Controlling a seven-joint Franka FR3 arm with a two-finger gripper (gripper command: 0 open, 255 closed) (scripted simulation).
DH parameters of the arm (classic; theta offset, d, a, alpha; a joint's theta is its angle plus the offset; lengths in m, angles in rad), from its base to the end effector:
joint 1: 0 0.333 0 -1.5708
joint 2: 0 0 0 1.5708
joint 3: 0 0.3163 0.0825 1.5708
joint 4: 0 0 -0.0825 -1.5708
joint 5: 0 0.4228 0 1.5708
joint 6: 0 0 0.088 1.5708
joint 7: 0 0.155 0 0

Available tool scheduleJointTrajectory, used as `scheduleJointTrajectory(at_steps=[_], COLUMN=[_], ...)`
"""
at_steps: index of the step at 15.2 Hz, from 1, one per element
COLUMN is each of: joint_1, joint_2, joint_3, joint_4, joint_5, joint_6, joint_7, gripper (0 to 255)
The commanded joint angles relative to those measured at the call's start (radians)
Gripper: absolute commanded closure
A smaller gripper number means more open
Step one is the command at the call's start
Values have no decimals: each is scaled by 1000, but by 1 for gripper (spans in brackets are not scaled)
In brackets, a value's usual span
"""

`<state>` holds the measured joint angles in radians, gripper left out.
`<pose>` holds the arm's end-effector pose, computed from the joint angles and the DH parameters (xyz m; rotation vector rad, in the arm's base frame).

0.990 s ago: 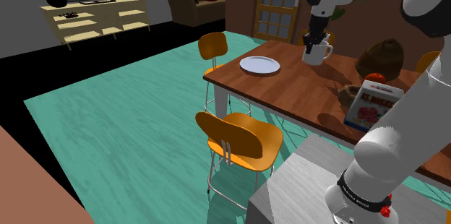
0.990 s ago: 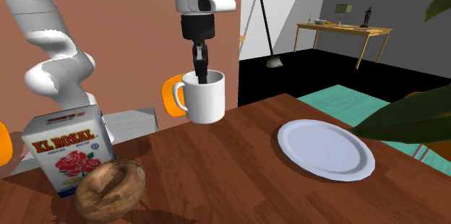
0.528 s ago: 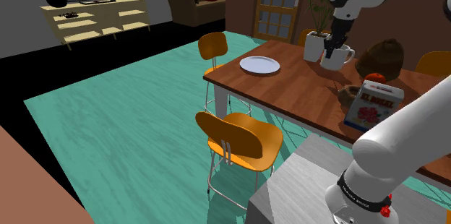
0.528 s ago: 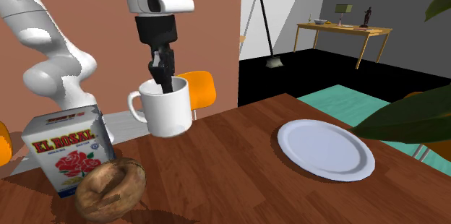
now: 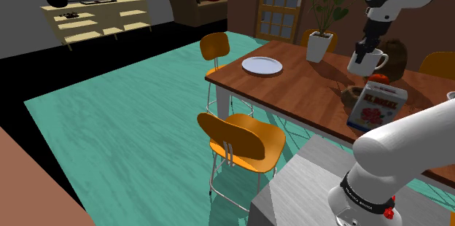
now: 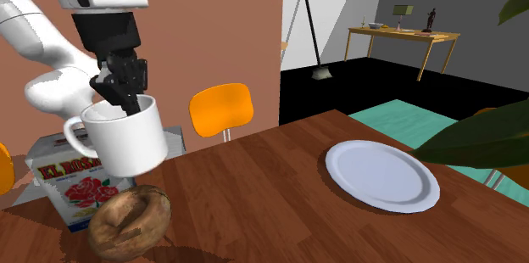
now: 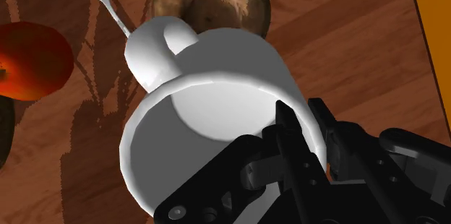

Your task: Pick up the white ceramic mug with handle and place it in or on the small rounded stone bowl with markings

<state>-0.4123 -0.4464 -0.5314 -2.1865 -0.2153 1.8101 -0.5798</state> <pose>0.2482 -0.4122 0.4825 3.1068 -0.4260 0.0350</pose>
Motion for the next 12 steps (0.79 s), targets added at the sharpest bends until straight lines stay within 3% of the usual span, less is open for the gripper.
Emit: scheduleJointTrajectory(at_steps=[1,3,12], joint_1=[-25,-46,-52], joint_2=[-42,-73,-61], joint_3=[-18,-34,-62], joint_4=[-23,-35,-145], joint_5=[-27,-47,-63], joint_6=[-12,-25,97], joint_7=[-31,-59,-57], gripper=[255,255,255])
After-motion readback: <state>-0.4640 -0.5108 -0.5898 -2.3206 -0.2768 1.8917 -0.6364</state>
